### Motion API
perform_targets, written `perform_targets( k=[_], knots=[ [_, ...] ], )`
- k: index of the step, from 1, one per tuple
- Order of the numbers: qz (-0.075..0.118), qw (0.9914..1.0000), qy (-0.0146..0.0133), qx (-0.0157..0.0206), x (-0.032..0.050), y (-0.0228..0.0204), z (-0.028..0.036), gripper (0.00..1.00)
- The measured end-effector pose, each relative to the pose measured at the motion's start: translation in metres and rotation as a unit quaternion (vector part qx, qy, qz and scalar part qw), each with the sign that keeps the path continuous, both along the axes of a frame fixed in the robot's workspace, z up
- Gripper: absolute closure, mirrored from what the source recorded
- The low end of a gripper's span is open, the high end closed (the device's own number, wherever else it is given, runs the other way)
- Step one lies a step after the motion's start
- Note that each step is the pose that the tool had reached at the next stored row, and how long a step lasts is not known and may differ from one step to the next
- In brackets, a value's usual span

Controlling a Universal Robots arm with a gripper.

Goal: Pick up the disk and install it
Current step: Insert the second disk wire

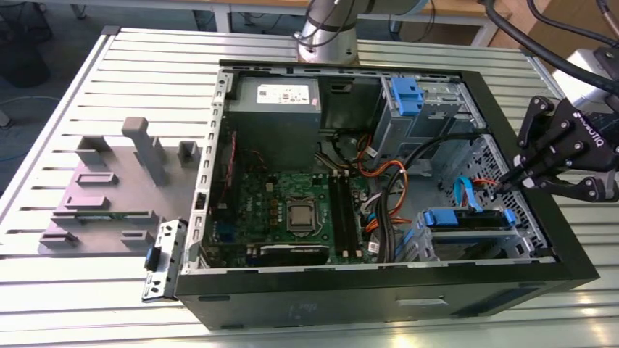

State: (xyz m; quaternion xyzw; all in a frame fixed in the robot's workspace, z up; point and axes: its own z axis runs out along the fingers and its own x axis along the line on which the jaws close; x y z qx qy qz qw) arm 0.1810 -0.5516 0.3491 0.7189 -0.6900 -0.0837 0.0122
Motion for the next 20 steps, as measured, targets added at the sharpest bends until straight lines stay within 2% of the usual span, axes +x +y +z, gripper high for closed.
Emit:
perform_targets(
  k=[5,13,20],
  knots=[
    [0.000,1.00000,-0.0005,0.0000,-0.0049,-0.0075,0.0001,0.85],
    [0.000,1.00000,-0.0006,-0.0001,-0.0093,-0.0167,-0.0001,0.85],
    [0.000,1.00000,-0.0006,0.0000,-0.0138,-0.0185,-0.0018,0.85]
  ],
)
